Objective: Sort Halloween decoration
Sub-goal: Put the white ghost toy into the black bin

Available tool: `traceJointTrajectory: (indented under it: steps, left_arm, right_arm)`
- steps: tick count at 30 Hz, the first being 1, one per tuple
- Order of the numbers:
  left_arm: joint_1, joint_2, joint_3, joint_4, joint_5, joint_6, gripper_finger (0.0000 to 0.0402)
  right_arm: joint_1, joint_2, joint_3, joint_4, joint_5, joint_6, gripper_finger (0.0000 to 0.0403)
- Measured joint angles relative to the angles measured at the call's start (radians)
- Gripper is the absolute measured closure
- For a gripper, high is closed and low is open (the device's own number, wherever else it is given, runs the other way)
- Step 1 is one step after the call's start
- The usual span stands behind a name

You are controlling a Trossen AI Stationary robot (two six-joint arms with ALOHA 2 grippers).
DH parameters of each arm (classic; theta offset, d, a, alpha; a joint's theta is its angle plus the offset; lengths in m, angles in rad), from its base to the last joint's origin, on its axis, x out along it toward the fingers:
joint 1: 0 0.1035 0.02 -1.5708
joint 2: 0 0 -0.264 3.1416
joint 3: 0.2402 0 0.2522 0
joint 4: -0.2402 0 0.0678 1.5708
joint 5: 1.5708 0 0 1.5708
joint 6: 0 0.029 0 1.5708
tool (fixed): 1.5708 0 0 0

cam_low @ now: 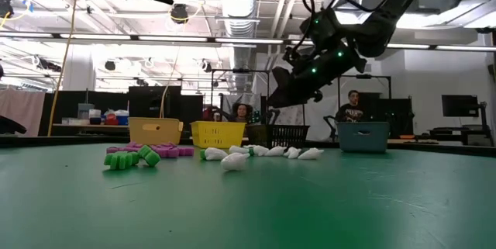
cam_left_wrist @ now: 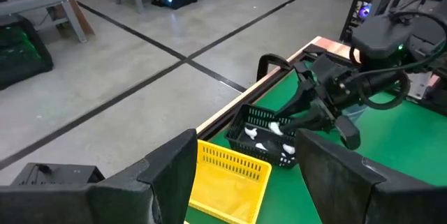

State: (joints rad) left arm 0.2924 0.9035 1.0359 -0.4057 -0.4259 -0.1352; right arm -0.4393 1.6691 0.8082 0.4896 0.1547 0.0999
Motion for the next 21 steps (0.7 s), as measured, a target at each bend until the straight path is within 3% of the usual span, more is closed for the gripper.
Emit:
traceJointTrajectory:
  steps: [5,11,21]
  left_arm:
    - [0.000,0.000,0.000,0.000,0.000,0.000,0.0170]
    - [0.000,0.000,0.000,0.000,0.001,0.009,0.0170]
    - [0.000,0.000,0.000,0.000,0.056,0.010,0.0170]
  right_arm:
    - [-0.001,-0.068,0.000,-0.012,-0.119,-0.004,0.0214]
    - [0.011,-0.272,0.001,-0.164,-0.307,-0.012,0.0209]
    - [0.157,-0.562,0.001,-0.544,-0.338,-0.067,0.0225]
